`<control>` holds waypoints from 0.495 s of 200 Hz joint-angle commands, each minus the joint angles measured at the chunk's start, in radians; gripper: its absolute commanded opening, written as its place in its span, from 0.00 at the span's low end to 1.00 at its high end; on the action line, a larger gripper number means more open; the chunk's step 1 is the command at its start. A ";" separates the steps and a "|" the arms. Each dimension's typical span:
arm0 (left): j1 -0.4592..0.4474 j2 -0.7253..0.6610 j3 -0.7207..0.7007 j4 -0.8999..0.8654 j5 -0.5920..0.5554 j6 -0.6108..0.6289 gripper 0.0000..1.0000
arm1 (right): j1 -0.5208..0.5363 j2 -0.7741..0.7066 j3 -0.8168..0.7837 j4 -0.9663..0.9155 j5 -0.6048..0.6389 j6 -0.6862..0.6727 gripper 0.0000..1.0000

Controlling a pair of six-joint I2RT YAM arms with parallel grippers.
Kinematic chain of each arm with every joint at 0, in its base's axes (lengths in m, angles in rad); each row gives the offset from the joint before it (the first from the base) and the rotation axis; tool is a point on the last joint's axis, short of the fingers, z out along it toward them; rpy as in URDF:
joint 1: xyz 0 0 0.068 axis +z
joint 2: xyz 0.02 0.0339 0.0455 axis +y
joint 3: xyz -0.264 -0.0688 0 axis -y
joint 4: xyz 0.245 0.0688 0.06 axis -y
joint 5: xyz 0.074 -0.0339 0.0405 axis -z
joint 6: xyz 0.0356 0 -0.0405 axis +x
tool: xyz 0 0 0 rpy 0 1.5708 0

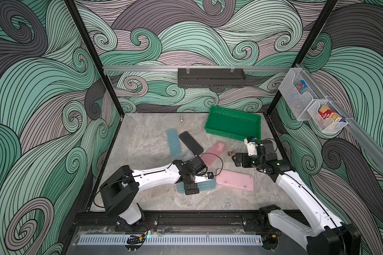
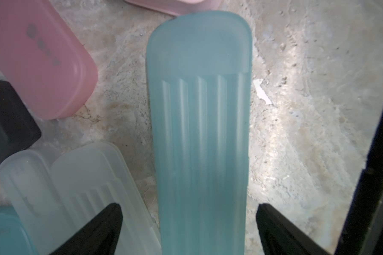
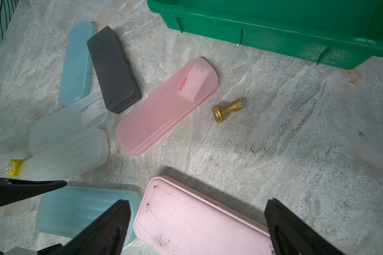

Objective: Put the pencil case into the storage box
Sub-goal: Pick up the pencil case from the center of the board.

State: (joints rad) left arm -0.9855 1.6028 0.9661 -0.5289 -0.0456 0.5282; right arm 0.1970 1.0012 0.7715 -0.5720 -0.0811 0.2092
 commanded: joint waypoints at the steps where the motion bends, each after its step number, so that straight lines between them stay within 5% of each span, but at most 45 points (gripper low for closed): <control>1: -0.007 0.050 0.027 0.050 -0.028 0.012 0.99 | 0.003 -0.005 0.021 -0.005 -0.005 0.012 0.99; 99: -0.007 0.119 0.063 0.045 0.075 -0.017 0.95 | 0.000 -0.027 0.017 -0.007 0.000 0.003 0.99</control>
State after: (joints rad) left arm -0.9863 1.7050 0.9882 -0.4633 -0.0273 0.5228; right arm 0.1970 0.9913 0.7715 -0.5716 -0.0807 0.2131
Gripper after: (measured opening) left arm 0.958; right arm 0.992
